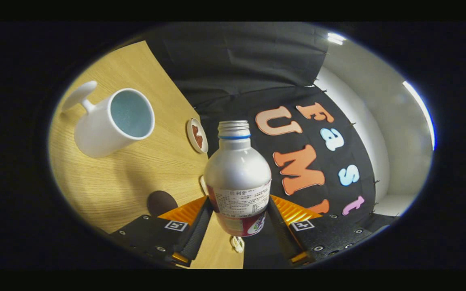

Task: Take the bottle from table, then pour the juice into the cup, finally place the bottle on the coaster

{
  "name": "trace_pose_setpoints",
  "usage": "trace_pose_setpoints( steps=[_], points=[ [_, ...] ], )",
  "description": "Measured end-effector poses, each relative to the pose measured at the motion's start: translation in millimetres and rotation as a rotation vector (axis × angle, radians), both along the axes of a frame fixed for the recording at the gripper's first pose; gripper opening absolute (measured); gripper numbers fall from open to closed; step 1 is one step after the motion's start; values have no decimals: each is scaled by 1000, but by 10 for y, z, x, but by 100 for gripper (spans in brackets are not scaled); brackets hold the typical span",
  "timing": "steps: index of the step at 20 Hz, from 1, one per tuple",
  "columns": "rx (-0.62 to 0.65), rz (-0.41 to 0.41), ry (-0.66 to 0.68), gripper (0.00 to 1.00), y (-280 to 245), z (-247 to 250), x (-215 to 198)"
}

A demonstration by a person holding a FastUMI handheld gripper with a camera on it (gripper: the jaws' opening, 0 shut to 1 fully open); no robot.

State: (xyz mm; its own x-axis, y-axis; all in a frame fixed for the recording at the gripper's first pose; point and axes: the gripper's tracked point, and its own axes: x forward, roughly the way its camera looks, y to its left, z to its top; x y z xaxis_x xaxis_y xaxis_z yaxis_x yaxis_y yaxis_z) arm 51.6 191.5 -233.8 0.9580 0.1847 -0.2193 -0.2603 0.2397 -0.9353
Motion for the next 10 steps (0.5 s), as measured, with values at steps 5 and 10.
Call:
trace_pose_setpoints(
  steps=[5,10],
  points=[
    [-85,49,-41,77,84,-5,2],
    [-168,86,-86,77,119,47,7]
  ],
)
